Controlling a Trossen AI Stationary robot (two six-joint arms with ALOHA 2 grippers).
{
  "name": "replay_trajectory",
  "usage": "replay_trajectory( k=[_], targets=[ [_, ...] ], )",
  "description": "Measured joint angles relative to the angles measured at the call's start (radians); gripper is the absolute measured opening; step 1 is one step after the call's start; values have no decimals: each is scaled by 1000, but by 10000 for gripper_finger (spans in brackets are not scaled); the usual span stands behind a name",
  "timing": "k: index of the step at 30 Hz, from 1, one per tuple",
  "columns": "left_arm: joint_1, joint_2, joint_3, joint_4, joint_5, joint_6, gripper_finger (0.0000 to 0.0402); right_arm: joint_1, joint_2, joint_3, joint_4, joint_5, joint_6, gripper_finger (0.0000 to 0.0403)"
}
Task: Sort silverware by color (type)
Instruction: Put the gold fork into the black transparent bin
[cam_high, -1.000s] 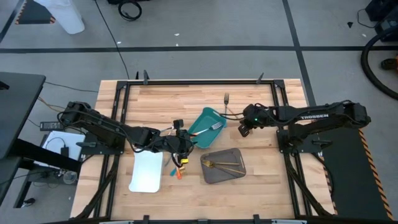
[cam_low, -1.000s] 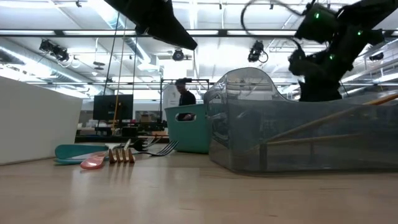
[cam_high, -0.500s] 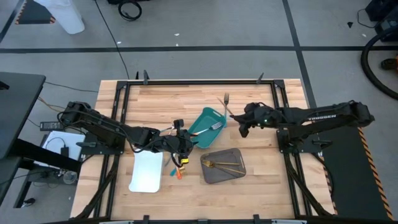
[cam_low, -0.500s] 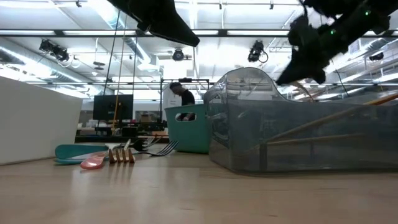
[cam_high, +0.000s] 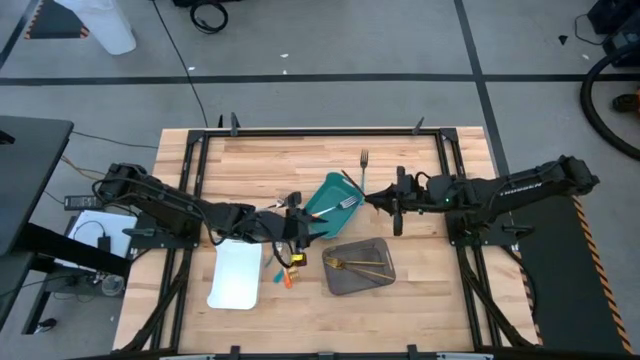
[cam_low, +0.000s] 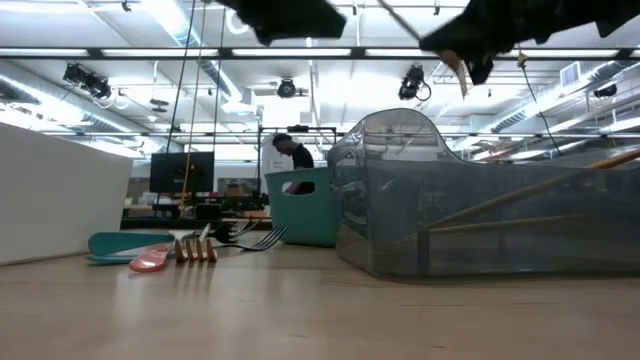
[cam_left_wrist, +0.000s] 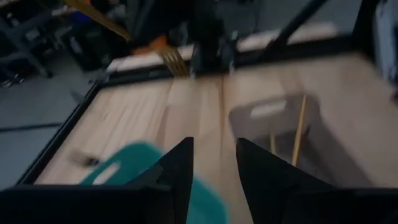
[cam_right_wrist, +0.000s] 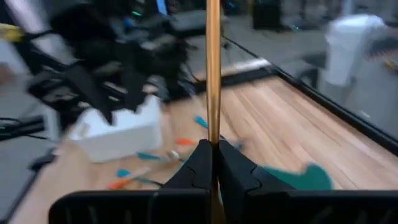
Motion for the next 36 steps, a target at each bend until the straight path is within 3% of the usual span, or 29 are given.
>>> replay_trajectory(
  k=[8, 12, 17, 21, 28, 36],
  targets=[
    [44, 107, 0, 287, 35, -1, 130, 52, 39, 0, 207, 21, -59, 16],
    [63, 154, 0, 408, -2, 6, 130, 83, 106, 0, 315, 181, -82, 17],
    [74, 171, 0, 419, -123, 58, 130, 110, 191, 0, 459, 373, -91, 17],
    [73, 171, 0, 423, -151, 61, 130, 126, 274, 0, 591, 459, -116, 17],
    [60, 171, 0, 421, -143, 60, 130, 128, 417, 0, 836, 451, -144, 17],
    [62, 183, 0, 443, -139, 54, 130, 128, 473, 0, 947, 409, -150, 17]
  ],
)
